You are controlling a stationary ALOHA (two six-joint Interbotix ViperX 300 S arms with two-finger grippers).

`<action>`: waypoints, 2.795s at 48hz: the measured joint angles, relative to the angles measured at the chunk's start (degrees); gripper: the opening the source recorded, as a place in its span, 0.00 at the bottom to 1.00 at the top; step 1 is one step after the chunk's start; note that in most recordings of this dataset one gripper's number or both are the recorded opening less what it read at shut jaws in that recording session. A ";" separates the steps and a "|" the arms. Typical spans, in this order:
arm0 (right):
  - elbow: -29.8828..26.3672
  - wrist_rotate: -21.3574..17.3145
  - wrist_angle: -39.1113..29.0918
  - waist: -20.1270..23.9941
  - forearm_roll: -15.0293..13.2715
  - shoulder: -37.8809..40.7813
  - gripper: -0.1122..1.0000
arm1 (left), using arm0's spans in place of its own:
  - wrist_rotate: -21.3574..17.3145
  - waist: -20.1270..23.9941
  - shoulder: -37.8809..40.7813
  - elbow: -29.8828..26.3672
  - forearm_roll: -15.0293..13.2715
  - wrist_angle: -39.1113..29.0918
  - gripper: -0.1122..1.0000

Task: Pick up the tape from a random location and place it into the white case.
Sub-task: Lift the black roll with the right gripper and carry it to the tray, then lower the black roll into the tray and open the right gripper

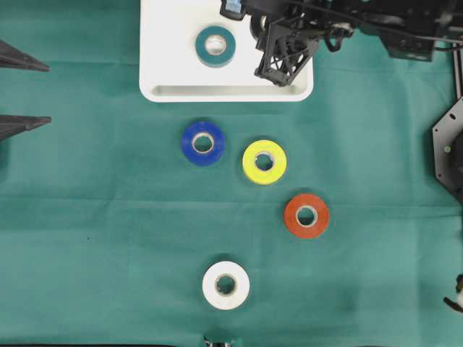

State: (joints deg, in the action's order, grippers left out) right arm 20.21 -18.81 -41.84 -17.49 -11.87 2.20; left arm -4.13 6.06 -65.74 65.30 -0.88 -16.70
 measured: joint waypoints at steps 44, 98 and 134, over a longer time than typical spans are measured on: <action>5.71 -1.41 13.01 -2.29 0.00 8.26 0.33 | 0.00 0.00 0.00 0.00 0.09 0.09 0.97; 3.52 -1.14 5.01 -2.55 -0.09 0.88 0.89 | 0.00 0.00 0.00 0.09 0.00 0.09 0.97; 1.23 -0.79 -3.96 -2.55 -0.70 -11.60 0.89 | 0.00 0.35 0.00 0.00 0.09 0.00 0.97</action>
State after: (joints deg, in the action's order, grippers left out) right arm 21.45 -19.60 -45.79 -20.04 -12.57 -9.40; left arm -4.13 6.42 -65.74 65.30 -0.79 -16.70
